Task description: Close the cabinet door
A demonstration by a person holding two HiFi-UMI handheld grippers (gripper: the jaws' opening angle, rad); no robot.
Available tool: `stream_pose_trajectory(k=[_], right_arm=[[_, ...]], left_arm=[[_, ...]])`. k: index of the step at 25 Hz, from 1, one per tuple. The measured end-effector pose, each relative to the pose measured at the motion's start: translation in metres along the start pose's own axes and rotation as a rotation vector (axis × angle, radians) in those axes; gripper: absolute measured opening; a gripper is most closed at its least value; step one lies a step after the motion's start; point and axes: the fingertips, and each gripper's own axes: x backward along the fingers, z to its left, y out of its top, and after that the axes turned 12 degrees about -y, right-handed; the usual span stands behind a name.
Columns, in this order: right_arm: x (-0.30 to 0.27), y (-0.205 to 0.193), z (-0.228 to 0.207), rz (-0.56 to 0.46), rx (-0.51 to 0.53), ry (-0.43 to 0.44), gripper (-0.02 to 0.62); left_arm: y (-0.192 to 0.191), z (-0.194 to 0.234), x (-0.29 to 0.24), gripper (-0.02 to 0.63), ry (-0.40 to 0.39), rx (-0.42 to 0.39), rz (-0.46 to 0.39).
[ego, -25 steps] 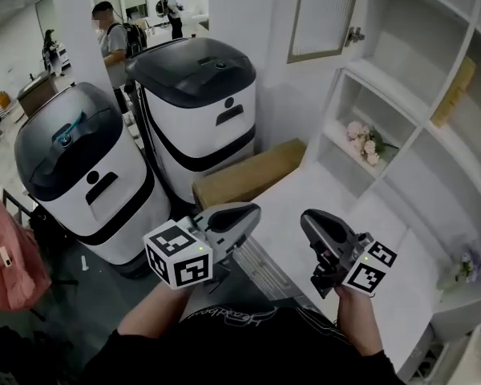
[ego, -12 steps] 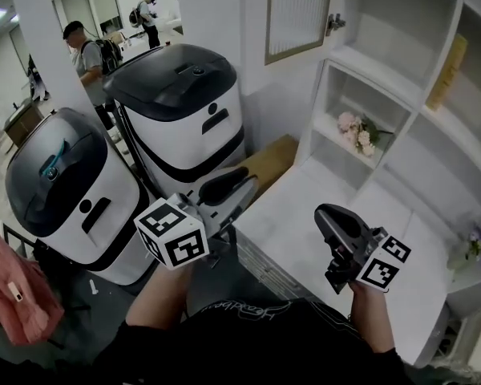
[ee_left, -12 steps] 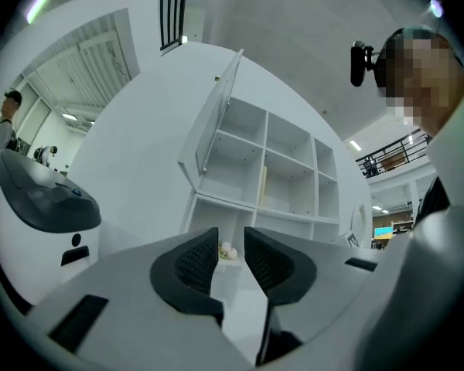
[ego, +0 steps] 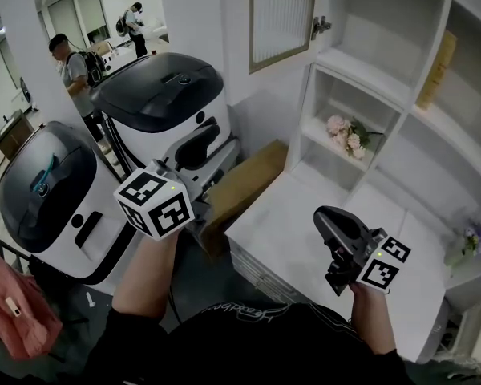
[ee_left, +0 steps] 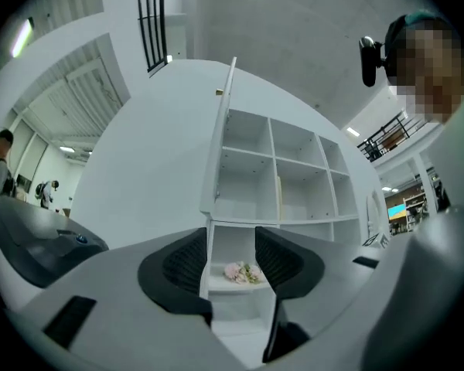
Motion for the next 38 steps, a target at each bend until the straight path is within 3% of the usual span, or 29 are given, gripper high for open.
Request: stream_pose_trajectory(k=[8,16,21,31,38], right_arm=[[0.016,-0.003,-0.012,0.01,0.0,-0.051,0.055],[0.022,-0.002,-0.016,0.007,0.003,-0.075,0.055],[0.027,-0.006,-0.019,0.026,-0.002,-0.098,0.056],[0.032,-0.021,-0.038,0.044,-0.041,-0.126,0.055],[0.04,-0.01,-0.035,0.04,-0.018,-0.098,0.057]], left_arm=[[0.028,0.033,-0.034,0.19,0.006,-0.077,0.021],[0.035,0.041,-0.055,0.179,-0.02,-0.079,0.02],[0.035,0.048,-0.056,0.104,-0.02,-0.061,0.008],[0.033,0.046,-0.059,0.097,-0.035,-0.074,0.041],[0.034,0.037,-0.06,0.094,0.013,-0.087,0.068]])
